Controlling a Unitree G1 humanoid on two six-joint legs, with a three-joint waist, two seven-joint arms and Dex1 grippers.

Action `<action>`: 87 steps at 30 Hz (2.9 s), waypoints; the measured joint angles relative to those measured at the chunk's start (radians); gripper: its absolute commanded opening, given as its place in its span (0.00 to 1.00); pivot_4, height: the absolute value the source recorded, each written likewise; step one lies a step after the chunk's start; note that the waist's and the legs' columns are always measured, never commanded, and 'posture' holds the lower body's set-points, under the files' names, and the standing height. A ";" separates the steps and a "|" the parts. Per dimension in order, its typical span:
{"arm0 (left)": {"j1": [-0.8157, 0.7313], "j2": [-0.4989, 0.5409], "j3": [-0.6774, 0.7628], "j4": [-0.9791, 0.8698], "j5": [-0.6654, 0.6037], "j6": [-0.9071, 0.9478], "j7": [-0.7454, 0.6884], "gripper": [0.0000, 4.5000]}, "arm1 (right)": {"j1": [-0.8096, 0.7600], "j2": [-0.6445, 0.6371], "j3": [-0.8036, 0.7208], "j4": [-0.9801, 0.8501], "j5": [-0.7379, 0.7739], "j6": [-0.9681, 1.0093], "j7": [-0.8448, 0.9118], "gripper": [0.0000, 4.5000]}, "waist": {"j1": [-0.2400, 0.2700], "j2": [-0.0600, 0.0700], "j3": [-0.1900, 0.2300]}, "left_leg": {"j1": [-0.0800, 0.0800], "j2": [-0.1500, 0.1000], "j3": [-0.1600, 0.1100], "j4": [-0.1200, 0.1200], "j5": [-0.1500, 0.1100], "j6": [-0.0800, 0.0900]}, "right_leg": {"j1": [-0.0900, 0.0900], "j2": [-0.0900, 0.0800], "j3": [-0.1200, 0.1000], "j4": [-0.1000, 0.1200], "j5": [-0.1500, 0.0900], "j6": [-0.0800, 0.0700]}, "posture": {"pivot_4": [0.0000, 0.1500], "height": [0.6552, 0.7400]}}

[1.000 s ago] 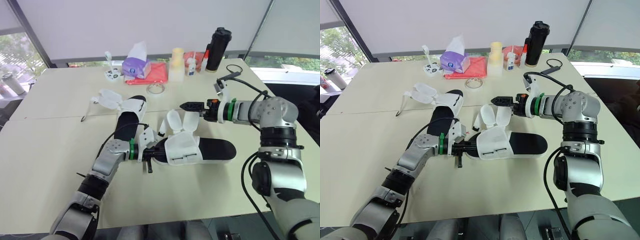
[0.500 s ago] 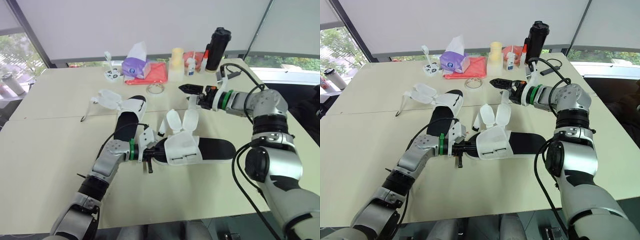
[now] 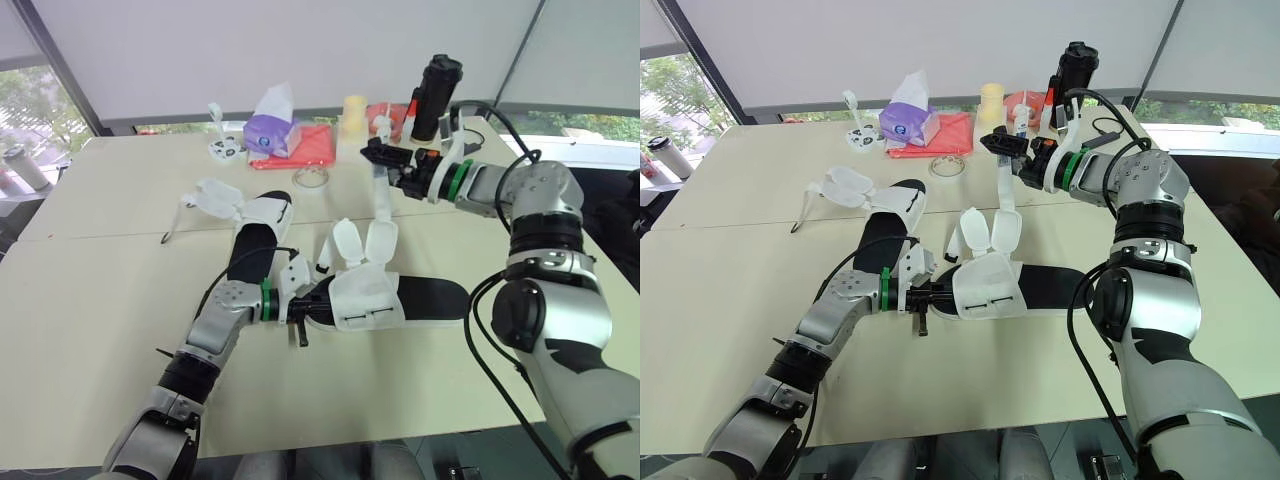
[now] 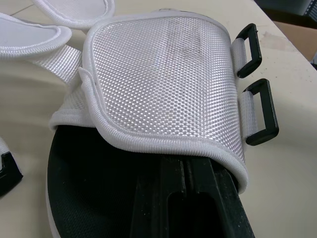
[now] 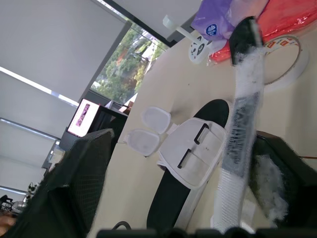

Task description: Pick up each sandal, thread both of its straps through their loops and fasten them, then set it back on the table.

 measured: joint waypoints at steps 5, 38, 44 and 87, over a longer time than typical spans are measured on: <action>0.000 -0.003 0.000 0.000 0.000 0.000 0.002 0.00 | 0.009 0.000 0.014 -0.035 0.000 0.012 0.019 0.03 | 0.000 0.000 0.000 | 0.000 0.000 0.000 0.000 0.000 0.000 | 0.000 0.000 0.000 0.000 0.000 0.000 | 1.00 1.00; -0.015 -0.002 0.001 0.024 0.000 0.021 -0.023 0.00 | 1.027 -0.554 0.552 -1.295 -0.547 -1.208 0.724 0.54 | 0.008 -0.001 0.000 | 0.000 0.001 -0.001 0.008 -0.002 0.001 | 0.007 -0.002 -0.003 -0.004 -0.003 -0.002 | 1.00 1.00; -0.016 -0.007 0.000 0.025 0.000 0.020 -0.022 0.00 | 1.058 -0.605 0.554 -1.262 -0.605 -1.306 0.754 0.99 | 0.011 -0.001 0.000 | 0.000 0.001 -0.002 0.008 -0.002 0.001 | 0.007 -0.003 -0.003 -0.004 -0.003 -0.002 | 1.00 1.00; -0.013 -0.023 0.000 0.039 0.002 0.002 -0.011 0.00 | 0.914 -0.158 0.235 -1.047 0.483 0.345 -0.055 0.94 | 0.030 -0.001 0.000 | -0.003 0.001 -0.002 0.012 -0.004 0.005 | 0.006 -0.004 -0.004 -0.005 -0.004 -0.003 | 1.00 1.00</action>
